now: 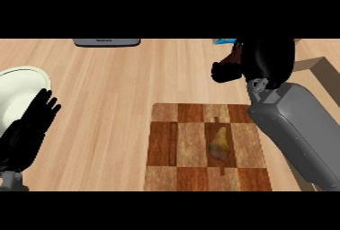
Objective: Pick the sweet potato from the cutting board and place it in the cardboard box
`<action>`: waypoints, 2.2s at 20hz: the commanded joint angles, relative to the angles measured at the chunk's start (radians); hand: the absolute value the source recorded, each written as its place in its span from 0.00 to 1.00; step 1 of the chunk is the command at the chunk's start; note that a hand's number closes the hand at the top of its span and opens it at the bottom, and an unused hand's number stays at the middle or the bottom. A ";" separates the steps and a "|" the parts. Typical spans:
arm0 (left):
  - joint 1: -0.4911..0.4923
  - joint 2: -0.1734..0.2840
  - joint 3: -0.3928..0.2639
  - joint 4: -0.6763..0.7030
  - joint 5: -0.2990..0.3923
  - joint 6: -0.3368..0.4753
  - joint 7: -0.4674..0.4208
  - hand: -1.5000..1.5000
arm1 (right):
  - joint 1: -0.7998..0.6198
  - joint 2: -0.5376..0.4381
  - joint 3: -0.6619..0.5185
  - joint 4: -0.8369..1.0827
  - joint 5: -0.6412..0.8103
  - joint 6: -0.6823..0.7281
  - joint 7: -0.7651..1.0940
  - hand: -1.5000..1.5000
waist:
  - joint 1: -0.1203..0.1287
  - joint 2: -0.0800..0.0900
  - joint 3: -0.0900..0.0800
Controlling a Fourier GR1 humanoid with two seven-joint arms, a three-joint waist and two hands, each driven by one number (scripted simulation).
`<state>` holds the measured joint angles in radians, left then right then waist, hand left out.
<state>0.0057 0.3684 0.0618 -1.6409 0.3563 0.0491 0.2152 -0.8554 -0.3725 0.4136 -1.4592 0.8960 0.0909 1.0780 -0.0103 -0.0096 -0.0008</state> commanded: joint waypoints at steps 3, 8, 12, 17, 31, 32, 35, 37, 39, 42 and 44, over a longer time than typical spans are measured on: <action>0.028 -0.005 0.014 0.018 -0.005 -0.024 -0.032 0.50 | -0.001 -0.086 -0.116 -0.061 0.070 0.074 0.128 1.00 | 0.001 0.005 0.000; -0.040 -0.012 0.013 0.032 -0.013 -0.004 0.013 0.50 | 0.017 -0.139 -0.221 -0.143 0.057 0.155 0.110 1.00 | -0.003 0.006 0.000; -0.027 -0.043 -0.025 0.000 -0.061 0.016 0.001 0.50 | 0.052 -0.222 -0.313 -0.122 0.015 0.211 0.009 1.00 | 0.002 0.006 0.001; -0.019 -0.035 0.020 -0.015 -0.025 -0.023 0.032 0.50 | 0.185 -0.219 -0.362 -0.078 0.067 0.080 -0.135 1.00 | 0.012 0.009 0.001; -0.028 -0.062 0.041 0.030 -0.060 -0.065 -0.005 0.50 | 0.331 -0.137 -0.502 0.215 -0.018 -0.101 -0.417 1.00 | 0.014 0.011 0.001; -0.055 -0.058 0.038 0.019 -0.058 -0.062 0.016 0.50 | 0.312 -0.123 -0.513 0.257 -0.034 -0.097 -0.420 1.00 | 0.016 0.012 0.001; -0.026 -0.034 0.074 0.018 -0.028 -0.091 0.022 0.50 | 0.420 -0.096 -0.556 0.259 -0.044 -0.129 -0.370 0.00 | 0.010 0.010 0.001; -0.061 -0.059 0.069 0.054 -0.055 -0.074 0.011 0.50 | 0.427 -0.112 -0.569 0.248 -0.073 -0.098 -0.424 0.00 | 0.008 0.010 0.001; -0.034 -0.035 0.090 0.010 -0.043 -0.088 0.043 0.50 | 0.391 -0.112 -0.588 0.374 -0.090 -0.141 -0.533 0.00 | 0.018 0.011 0.001; -0.007 -0.083 0.048 -0.040 -0.071 -0.066 0.051 0.50 | 0.457 -0.071 -0.582 0.274 -0.094 -0.218 -0.582 0.00 | 0.013 0.009 0.001; -0.006 -0.072 0.056 -0.053 -0.071 -0.064 0.061 0.50 | 0.430 -0.057 -0.609 0.253 -0.104 -0.290 -0.599 0.00 | 0.015 0.008 0.002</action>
<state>-0.0185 0.3003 0.1228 -1.6434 0.2945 -0.0267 0.2478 -0.4397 -0.4562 -0.1670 -1.1727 0.8142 -0.1110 0.5383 0.0035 0.0003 0.0007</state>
